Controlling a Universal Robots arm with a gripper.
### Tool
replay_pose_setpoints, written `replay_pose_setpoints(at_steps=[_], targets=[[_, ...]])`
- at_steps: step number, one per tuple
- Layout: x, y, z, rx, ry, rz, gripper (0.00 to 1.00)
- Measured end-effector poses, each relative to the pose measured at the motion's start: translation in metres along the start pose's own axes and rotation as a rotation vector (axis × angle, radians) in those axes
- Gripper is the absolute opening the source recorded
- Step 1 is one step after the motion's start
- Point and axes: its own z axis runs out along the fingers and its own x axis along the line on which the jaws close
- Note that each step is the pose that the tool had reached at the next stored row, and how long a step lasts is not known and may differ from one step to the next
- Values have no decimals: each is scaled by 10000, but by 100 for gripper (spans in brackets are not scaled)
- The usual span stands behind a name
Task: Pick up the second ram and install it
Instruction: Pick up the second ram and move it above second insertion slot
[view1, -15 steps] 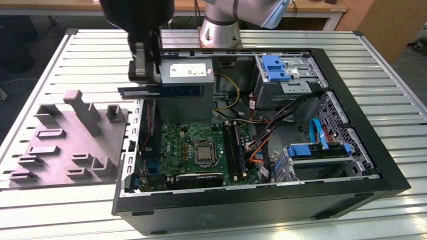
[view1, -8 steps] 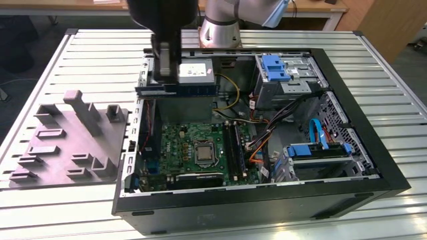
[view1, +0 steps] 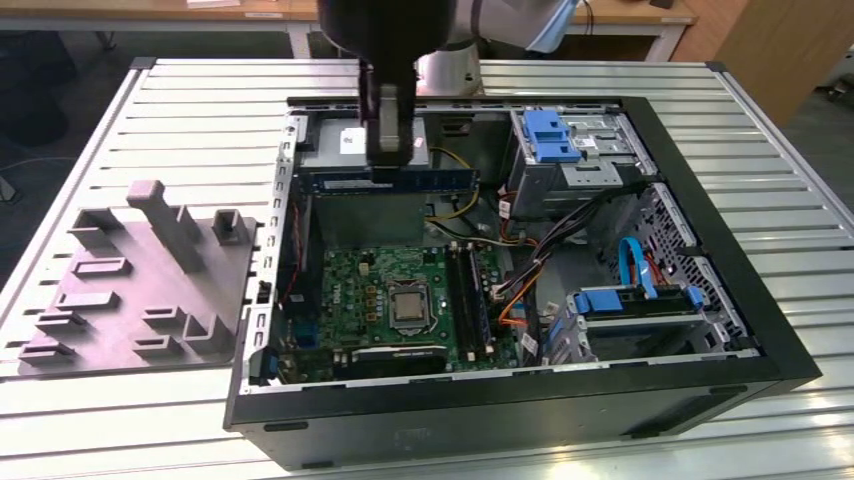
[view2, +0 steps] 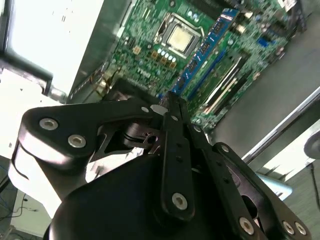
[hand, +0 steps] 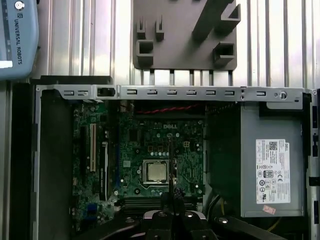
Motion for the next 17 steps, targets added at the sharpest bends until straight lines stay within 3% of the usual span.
replay_pose_setpoints(at_steps=[8,14,17], targets=[[0,-229,31,-5,-2,6,11],[4,-292,131,-8,1,13,11],[4,-308,145,-8,1,13,11]])
